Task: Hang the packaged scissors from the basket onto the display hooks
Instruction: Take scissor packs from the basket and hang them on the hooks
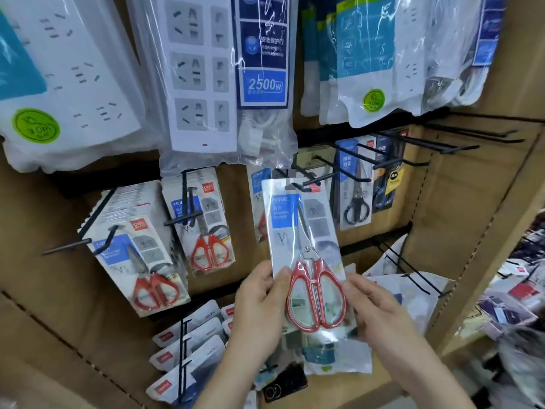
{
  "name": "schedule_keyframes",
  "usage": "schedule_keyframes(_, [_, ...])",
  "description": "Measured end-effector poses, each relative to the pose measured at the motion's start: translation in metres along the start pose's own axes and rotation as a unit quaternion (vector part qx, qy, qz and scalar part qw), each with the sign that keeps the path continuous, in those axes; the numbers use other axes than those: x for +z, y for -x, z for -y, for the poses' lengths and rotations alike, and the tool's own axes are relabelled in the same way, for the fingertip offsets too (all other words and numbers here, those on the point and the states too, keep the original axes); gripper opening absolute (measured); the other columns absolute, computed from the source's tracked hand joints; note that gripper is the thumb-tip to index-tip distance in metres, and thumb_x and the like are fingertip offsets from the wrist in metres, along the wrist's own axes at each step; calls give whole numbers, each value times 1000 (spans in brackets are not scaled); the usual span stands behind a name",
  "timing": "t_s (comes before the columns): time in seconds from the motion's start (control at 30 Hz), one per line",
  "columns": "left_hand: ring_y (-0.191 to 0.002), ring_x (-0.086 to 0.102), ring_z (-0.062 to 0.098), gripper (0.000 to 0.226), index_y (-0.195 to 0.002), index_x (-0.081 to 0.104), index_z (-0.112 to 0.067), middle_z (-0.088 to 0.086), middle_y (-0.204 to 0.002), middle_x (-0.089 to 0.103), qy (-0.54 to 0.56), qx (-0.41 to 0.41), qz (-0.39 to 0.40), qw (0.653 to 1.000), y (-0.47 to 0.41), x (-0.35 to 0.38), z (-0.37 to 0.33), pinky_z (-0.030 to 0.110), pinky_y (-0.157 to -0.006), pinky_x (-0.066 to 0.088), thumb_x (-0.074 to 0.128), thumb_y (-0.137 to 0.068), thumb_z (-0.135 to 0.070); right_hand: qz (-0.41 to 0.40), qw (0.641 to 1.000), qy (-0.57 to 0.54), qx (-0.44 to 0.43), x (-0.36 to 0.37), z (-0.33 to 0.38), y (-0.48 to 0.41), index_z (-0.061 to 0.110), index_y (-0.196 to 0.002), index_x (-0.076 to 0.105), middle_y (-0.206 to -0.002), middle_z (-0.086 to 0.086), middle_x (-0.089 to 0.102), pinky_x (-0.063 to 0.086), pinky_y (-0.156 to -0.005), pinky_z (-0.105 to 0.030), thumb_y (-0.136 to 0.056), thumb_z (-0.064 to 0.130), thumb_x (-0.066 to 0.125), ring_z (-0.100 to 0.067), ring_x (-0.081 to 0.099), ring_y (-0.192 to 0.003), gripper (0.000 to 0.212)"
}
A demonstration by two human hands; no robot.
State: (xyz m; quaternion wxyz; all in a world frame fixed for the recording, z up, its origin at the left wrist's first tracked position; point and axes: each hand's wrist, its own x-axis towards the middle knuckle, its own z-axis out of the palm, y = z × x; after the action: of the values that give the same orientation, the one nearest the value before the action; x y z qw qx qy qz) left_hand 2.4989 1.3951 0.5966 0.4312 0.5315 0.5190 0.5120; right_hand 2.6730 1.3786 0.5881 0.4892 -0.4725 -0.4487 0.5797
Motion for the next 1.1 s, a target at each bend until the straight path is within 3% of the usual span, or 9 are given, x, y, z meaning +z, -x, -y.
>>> schedule_keyframes(0.13, [-90,73,24,18,-100,68,-20,2,-94,77,-18,-22,-22,999,-15,3,6,56,-86,56,51,-101,-23,36,998,31,47,-14,-8,-8,26,-106,68,-90,3,77,60,-66,-29,-100,25,49,-20,74,-81,19])
schedule_keyframes(0.23, [-88,73,24,19,-98,68,-19,3,-91,77,-49,-11,-45,998,-28,2,6,55,-85,56,51,-101,-26,30,998,2,60,-12,-13,-15,26,-118,64,-99,-6,74,59,-61,-33,-99,19,55,-30,73,-77,22])
schedule_keyframes(0.37, [-86,73,15,18,-100,67,-19,-1,-91,77,-56,-4,-81,995,-51,1,-2,44,-83,59,50,-102,-25,15,1000,-27,3,0,-20,-33,32,-121,56,-72,0,70,58,-64,-30,-98,3,54,-27,69,-72,37])
schedule_keyframes(0.6, [-84,74,16,19,-98,68,-20,-2,-86,76,-72,-36,-134,988,-99,0,2,39,-81,60,51,-102,-28,13,999,-46,-8,10,-22,-66,22,-120,66,-81,2,67,52,-77,-36,-99,2,52,-23,67,-85,33])
schedule_keyframes(0.77, [-80,69,7,26,-109,65,-13,2,-97,73,-119,-47,-181,975,-119,-4,5,15,-58,51,50,-102,-33,51,998,-45,3,18,-23,-91,24,-125,64,-101,-2,64,57,-82,-26,-95,3,58,-21,66,-106,37])
schedule_keyframes(0.83, [-94,68,14,29,-116,61,-14,5,-112,70,-118,-79,-180,973,-121,-4,9,19,-71,55,48,-102,-36,64,997,-52,13,18,-27,-94,30,-122,65,-104,2,65,57,-85,-26,-94,5,60,-18,66,-108,38])
schedule_keyframes(0.93, [-117,61,24,26,-118,59,-24,2,-132,62,-31,-144,-137,980,-108,-6,26,42,-103,48,46,-102,-39,85,994,-62,24,10,-34,-94,35,-122,64,-118,4,62,57,-91,-32,-94,8,62,-15,64,-112,38])
schedule_keyframes(1.03, [-100,70,22,20,-112,62,-19,3,-113,72,30,-168,-70,983,-85,-9,41,39,-91,56,53,-100,-31,94,994,-45,27,2,-37,-101,37,-122,64,-125,6,59,56,-93,-34,-95,10,62,-13,61,-116,38])
schedule_keyframes(1.1, [-85,74,22,14,-106,64,-14,5,-102,75,22,-141,-85,986,-79,-10,46,35,-82,60,56,-99,-23,94,995,-24,31,0,-38,-106,40,-121,63,-127,11,56,56,-95,-36,-97,11,59,-12,60,-117,38])
